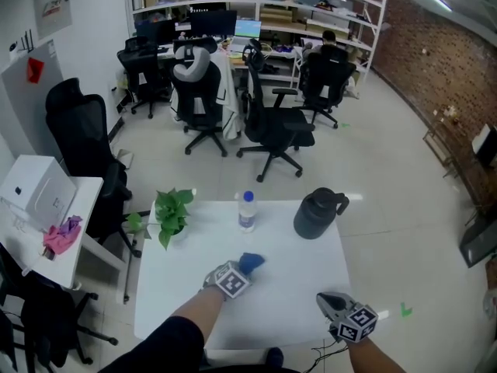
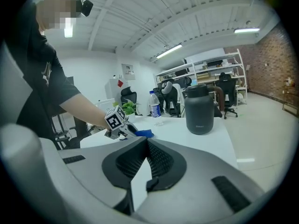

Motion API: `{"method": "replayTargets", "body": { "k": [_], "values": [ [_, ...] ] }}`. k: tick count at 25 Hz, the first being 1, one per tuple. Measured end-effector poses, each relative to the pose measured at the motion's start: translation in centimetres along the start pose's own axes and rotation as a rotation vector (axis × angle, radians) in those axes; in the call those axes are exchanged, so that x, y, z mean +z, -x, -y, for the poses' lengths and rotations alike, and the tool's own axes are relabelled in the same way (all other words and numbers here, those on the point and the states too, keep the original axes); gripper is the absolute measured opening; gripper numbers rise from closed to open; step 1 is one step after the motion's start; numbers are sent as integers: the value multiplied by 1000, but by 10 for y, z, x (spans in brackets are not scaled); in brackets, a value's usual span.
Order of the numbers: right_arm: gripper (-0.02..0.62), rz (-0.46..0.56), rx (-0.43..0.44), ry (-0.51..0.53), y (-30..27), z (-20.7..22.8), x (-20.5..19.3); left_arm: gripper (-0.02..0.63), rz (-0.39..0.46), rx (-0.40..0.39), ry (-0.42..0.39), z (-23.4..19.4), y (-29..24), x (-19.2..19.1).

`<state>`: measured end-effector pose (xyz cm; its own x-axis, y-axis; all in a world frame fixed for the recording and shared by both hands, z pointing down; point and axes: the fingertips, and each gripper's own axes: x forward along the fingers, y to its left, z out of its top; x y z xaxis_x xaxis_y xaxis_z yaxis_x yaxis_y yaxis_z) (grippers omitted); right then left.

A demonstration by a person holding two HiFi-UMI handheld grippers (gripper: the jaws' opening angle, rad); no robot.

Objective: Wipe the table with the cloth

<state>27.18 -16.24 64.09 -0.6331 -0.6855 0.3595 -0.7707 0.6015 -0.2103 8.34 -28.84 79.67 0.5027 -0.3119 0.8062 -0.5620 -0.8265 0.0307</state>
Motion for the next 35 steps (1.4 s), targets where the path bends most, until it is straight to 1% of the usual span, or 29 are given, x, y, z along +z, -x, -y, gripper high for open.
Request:
{"method": "replayTargets", "body": {
  "k": [17,28,31,35],
  "values": [
    [14,-11,-10,-3,12,-4,-12,101,-13,12,20,3,-1,-1],
    [14,-13,-11,-4,15,-5,-12,100,-29,-6,21,3,0,-2],
    [14,-13,-10,-3,14,-5,-12,99,-48,-5,27,2,0,-6],
    [14,-11,-8,-1,14,-5,-11,97,-47,-22,25,8,1,-5]
  ]
}}
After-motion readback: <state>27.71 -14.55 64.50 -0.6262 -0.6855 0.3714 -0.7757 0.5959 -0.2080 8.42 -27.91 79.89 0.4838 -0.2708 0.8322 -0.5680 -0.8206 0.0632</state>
